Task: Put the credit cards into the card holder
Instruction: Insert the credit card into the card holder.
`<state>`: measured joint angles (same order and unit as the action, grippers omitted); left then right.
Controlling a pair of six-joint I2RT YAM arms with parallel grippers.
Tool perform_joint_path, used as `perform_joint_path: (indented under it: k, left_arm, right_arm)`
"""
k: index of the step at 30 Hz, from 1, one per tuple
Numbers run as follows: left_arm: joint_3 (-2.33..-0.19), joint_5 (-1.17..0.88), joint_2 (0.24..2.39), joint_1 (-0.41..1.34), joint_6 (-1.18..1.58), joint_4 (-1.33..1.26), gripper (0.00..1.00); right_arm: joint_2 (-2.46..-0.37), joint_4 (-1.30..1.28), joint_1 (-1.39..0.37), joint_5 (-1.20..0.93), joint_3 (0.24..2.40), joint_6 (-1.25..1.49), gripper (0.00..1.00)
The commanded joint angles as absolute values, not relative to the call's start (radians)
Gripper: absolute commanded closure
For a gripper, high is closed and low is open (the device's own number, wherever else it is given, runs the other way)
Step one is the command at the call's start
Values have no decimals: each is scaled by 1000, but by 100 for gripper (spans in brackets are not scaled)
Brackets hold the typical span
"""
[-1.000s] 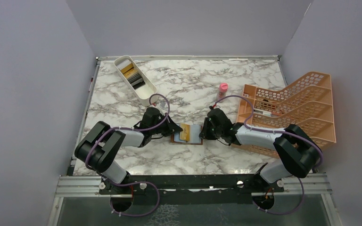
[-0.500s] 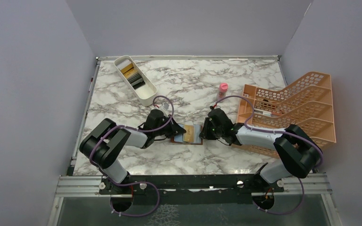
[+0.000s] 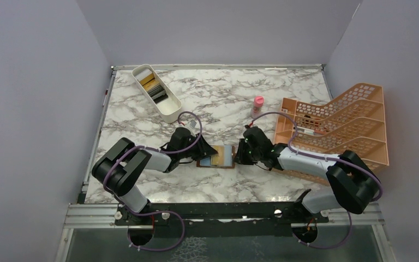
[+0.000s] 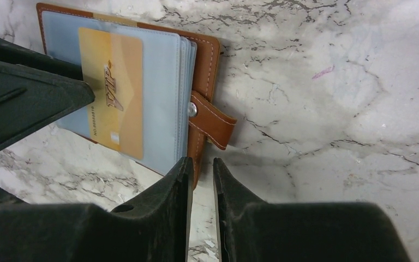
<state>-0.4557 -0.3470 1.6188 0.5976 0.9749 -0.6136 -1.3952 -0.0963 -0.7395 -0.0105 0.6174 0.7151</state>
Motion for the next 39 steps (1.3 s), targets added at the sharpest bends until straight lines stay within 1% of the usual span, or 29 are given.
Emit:
perform_joint_path:
  k: [1,5,14,25,29,36,39]
  left_arm:
    - [-460,-311,1590,602,949,-605,63]
    - [-465,-304,1584,602,951,-598,62]
    - [-507,-299,1620,637,956,-591,64]
    - [-538,-277,1657,689,944,-574,63]
    - [-552,-247,1621,689,910,-513,63]
    - [-630,-145,1537,689,820,-296,60]
    - [-649,-120,1517,689,803,-251,59]
  right_arm:
    - [-1410,-113,-744,-1,602,725,75]
    - [-1427,-88,-744,-7,595,727,77]
    - [-1484,-36,-743,-43,603,725,78]
    - [-1463,-39,-744,-57,586,739,79]
    - [-1449,-43,-744,-51,573,741,79]
    - [-1401,-71,-744,-37,565,739,79]
    - [-1386,-80,-744,-33,566,739,79]
